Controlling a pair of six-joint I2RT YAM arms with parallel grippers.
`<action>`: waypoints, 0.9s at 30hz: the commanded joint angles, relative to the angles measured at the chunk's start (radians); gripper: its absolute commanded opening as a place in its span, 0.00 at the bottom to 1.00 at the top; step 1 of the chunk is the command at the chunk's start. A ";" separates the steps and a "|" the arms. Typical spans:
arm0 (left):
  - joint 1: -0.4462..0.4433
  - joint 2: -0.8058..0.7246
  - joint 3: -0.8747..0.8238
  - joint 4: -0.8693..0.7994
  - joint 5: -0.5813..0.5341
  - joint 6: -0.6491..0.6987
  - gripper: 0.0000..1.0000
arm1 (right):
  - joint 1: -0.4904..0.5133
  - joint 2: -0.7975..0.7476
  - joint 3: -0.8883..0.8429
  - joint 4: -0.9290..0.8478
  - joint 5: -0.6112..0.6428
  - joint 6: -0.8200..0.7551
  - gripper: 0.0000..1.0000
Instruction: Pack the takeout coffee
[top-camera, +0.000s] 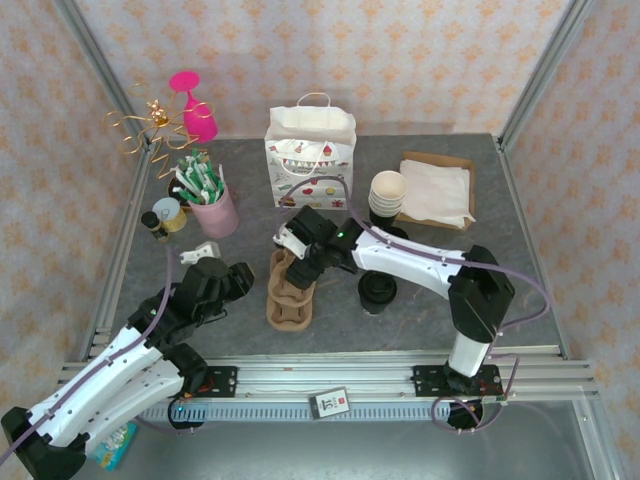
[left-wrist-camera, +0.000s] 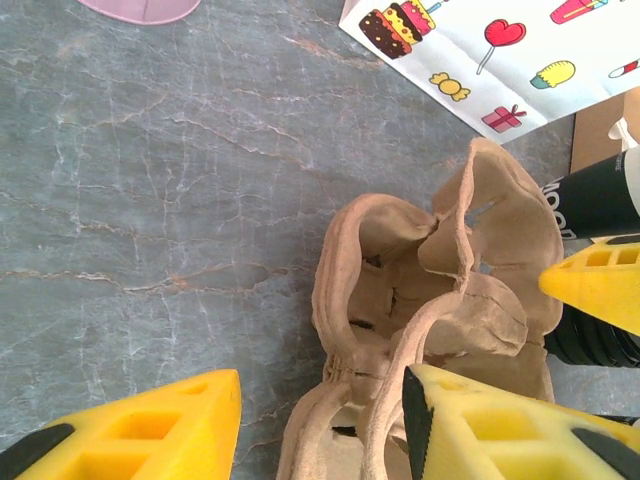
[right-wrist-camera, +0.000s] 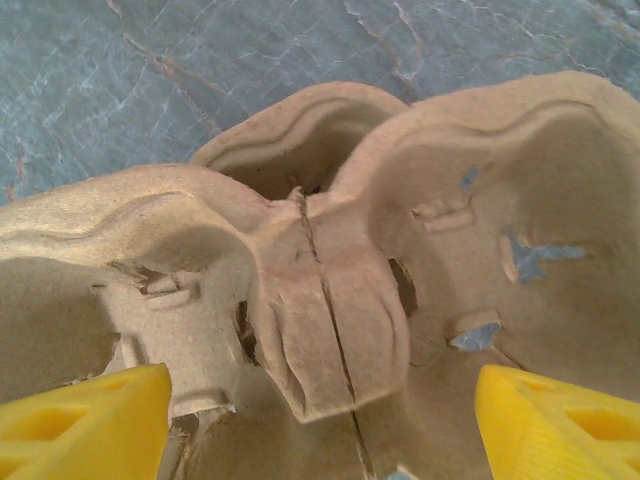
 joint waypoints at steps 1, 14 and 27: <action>0.009 -0.012 0.020 -0.039 -0.039 -0.013 0.49 | 0.005 0.036 0.062 -0.043 0.012 -0.070 0.79; 0.011 -0.007 0.021 -0.035 -0.040 -0.011 0.49 | 0.005 0.146 0.133 -0.075 0.033 -0.100 0.65; 0.011 -0.002 0.019 -0.021 -0.031 -0.012 0.49 | 0.005 0.149 0.165 -0.097 0.040 -0.057 0.46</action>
